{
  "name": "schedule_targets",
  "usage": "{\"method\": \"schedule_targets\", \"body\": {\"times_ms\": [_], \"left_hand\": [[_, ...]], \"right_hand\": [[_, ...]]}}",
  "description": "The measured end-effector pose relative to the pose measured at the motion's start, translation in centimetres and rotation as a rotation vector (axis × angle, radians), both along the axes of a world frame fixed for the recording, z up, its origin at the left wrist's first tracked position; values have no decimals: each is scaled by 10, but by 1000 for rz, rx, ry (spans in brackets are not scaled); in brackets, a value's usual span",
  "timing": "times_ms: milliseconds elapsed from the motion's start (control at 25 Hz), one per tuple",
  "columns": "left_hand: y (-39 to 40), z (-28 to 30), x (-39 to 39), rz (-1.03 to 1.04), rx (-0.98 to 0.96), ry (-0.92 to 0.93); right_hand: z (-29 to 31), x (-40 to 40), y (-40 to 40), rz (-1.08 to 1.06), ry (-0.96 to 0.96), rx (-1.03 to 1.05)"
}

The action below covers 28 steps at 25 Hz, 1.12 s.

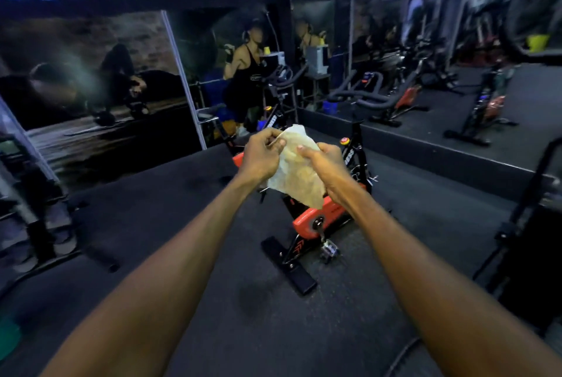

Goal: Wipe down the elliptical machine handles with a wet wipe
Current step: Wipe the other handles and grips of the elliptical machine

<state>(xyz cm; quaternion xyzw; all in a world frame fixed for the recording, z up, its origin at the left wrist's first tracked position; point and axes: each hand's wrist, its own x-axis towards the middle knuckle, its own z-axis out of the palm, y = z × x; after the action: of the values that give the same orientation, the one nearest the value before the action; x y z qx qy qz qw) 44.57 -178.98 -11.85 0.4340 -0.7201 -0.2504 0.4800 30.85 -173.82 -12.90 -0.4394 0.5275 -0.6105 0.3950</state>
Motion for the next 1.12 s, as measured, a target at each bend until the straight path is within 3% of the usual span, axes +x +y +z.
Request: {"method": "schedule_targets", "body": {"times_ms": [160, 440, 720, 1120], "left_hand": [[-90, 8, -41, -155, -16, -55], [-174, 15, -151, -354, -26, -49], [-235, 19, -328, -607, -61, 20], [-272, 58, -598, -902, -40, 72]], "right_hand": [[10, -23, -55, -213, -15, -30], [18, -102, -120, -522, -72, -71], [30, -259, -168, -775, -100, -147], [52, -499, -197, -1152, 156, -28]]}}
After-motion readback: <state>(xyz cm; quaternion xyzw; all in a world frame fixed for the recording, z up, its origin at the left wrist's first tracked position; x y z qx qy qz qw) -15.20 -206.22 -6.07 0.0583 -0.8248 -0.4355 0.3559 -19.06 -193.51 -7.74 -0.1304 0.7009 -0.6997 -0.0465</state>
